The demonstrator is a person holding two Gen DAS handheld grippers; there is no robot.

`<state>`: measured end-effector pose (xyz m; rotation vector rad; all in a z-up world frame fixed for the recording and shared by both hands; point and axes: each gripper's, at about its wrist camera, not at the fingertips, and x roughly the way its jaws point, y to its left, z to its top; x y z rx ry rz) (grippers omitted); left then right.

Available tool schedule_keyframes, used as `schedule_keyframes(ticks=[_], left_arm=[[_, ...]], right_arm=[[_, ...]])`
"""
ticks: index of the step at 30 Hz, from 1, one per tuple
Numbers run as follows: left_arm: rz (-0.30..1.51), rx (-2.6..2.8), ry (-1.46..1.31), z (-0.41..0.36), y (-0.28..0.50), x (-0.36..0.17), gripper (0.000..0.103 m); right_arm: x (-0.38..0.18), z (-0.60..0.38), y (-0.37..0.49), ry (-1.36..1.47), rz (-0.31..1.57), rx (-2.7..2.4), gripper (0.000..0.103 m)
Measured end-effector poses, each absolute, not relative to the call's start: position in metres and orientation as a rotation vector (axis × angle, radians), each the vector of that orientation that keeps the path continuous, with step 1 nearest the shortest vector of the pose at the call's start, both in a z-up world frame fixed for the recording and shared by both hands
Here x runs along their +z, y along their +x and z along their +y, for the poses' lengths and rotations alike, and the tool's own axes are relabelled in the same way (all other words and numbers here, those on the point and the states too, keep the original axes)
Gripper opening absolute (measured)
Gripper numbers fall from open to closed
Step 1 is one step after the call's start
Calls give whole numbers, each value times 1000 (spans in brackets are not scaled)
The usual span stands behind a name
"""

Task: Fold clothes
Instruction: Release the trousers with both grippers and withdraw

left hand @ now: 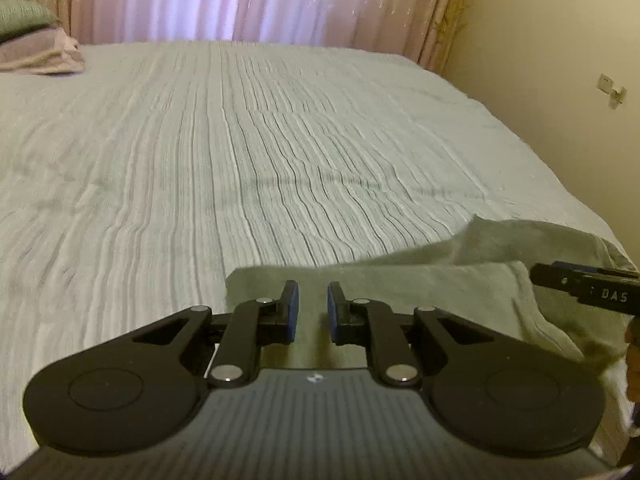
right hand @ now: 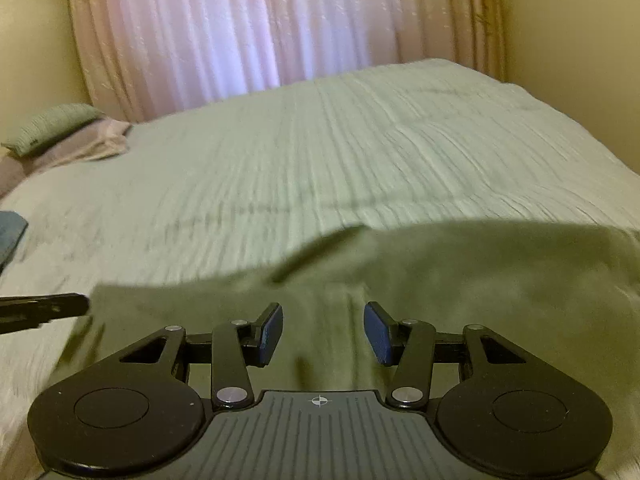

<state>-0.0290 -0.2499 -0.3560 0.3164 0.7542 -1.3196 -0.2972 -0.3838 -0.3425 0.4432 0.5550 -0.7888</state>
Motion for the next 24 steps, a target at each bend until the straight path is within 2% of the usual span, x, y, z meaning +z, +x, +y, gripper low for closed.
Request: schedule_keyframes(ticks=[6,10,15,20,24], left_arm=[[750,-1281,415,-273,-34,-384,11],[779,-1266,360,-245,-38,-371,10],[768,-1274,312,-184,-60,-355,10],[778,-1233,365,-157,-89,-370,10],[755,-1154,426,-160,-106,-355,13]], right_arm=[[-386,-420,-262,470,709,-788,49],[-377,-411,-276,484,697,-828,49],[-350,-367,-334,581,571,-770,49],[-367,-338,-344,549,650,-771,50],[-370,-329,-349,550,685,-802,50]])
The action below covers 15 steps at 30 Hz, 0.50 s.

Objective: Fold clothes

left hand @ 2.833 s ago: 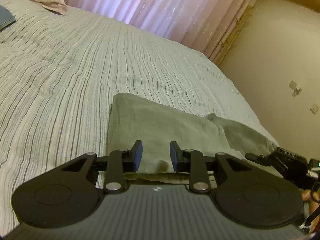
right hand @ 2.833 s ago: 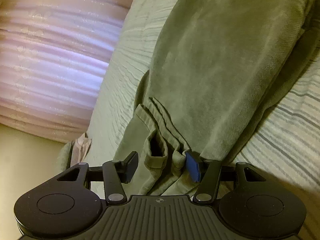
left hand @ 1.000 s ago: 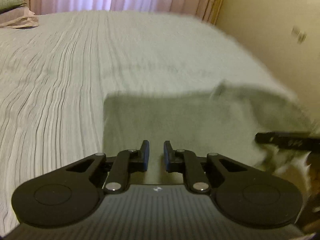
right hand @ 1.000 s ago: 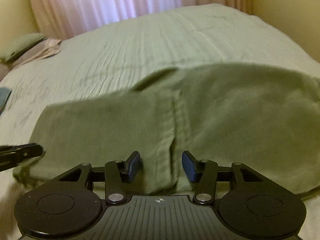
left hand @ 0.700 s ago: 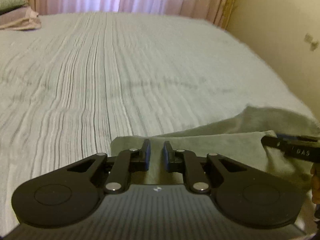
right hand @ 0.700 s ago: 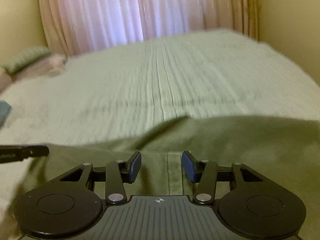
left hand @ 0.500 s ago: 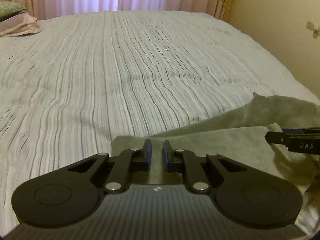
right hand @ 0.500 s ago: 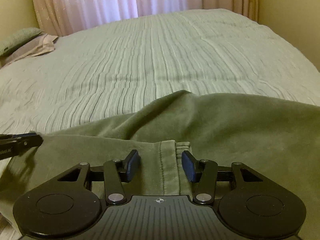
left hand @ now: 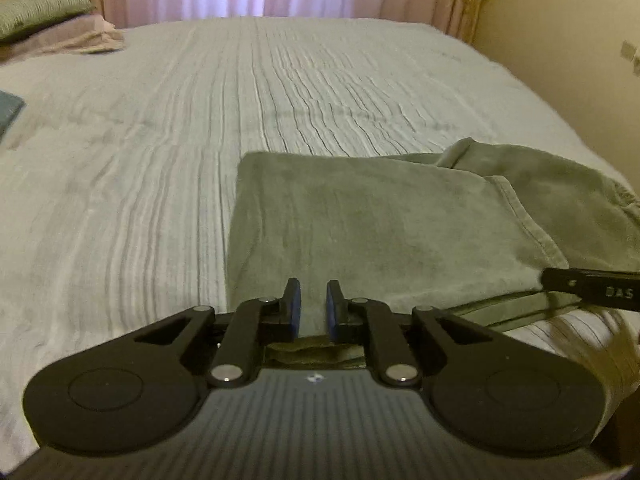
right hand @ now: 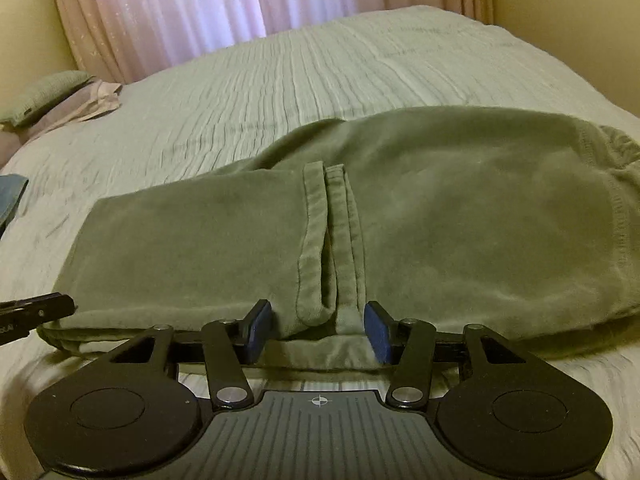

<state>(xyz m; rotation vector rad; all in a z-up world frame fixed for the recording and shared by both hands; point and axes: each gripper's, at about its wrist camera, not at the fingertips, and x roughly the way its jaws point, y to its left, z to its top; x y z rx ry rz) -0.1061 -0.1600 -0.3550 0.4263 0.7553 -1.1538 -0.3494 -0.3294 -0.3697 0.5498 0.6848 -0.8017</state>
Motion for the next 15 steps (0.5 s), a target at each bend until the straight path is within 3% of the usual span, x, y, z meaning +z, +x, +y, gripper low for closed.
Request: schedule_keyframes(ticks=[1,2,3,5,15], left_arm=[[750,-1136,438,-160,-110,-351,20],[745,-1121,446,-158,-115,-348,24],[743,-1112,450,-153,-121,-345,32],[746,-1105,468,-147,-133,-342,34],[714,-1086,553,-116,-179,-331,45]], right_arm=[[-365,-328,-351,547,685,-802,51],[-360,-325,-353,546,685,-803,59],[-358,-321,-357,548,685,-808,79],[-354,-313,-364,550,687,-818,98],[-347,-281,-403,575,735,-907,98]])
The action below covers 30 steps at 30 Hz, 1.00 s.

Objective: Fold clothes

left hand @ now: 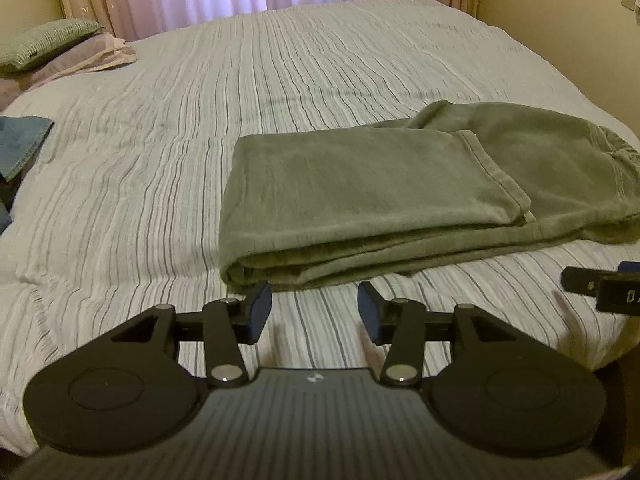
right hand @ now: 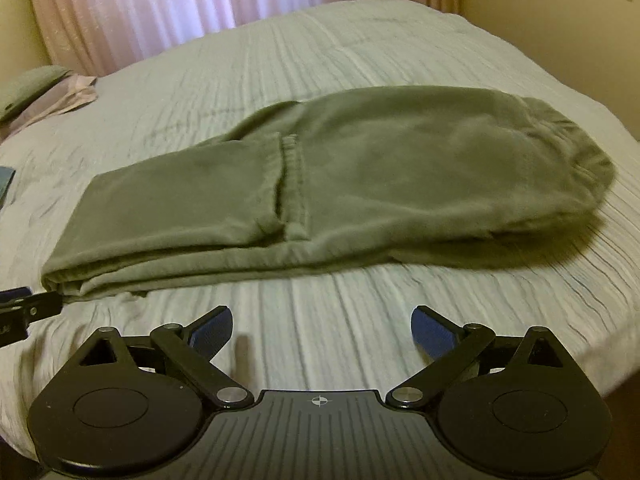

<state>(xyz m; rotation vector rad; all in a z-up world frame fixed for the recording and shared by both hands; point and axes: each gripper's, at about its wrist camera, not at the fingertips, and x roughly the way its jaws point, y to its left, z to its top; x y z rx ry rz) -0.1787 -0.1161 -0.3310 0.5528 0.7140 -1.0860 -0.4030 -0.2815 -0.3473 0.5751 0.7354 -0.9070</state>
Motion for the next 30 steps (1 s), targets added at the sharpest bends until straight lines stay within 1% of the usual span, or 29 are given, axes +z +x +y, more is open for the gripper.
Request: schedule_keyframes(ticks=[4,12,16,30], left_arm=[[681,-1087,547,-106,-189,-323,54],[636,-1103,545,-92,-206,-310,56],[620,-1107,549,-86,-214,-308,60],[618,-1140,586,-92,-222,-313,60]], right_arm=[[-338,-275,-421,575,702,-944,98],[-328,-259,-445,577,661,-972,98],[-328,-254,-451,581,663,-977,98],[-327,-258,-464,598,644,-1007,98]])
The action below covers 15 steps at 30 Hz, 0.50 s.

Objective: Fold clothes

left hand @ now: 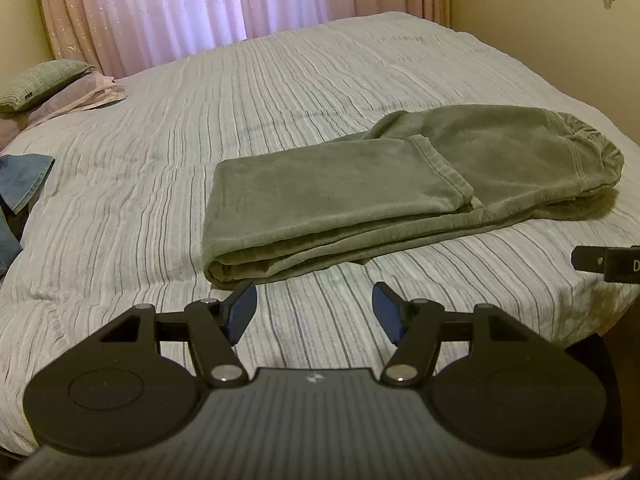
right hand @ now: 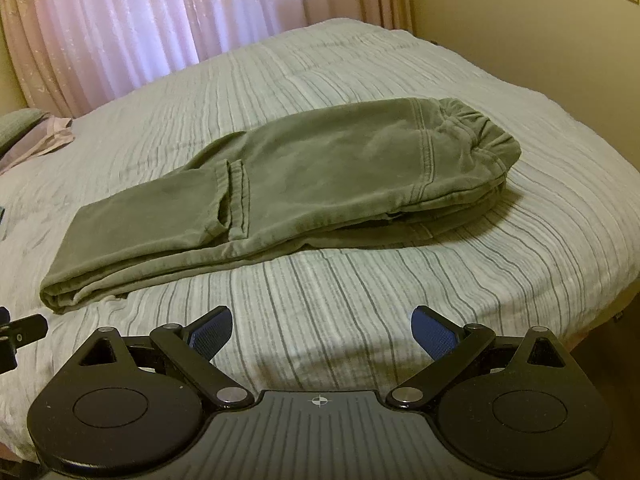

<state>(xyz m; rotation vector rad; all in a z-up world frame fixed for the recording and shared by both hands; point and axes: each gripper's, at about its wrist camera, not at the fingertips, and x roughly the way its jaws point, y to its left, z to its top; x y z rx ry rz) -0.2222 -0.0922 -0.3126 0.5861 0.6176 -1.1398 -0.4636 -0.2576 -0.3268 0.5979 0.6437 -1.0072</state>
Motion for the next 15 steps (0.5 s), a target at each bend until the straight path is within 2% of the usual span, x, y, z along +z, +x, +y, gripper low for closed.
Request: schedule_keyframes(ticks=[15], left_arm=[[665,-1129,603,-107,-210,-328,60]], right_arm=[[-332,-269,-455,594,667,-1016,98]])
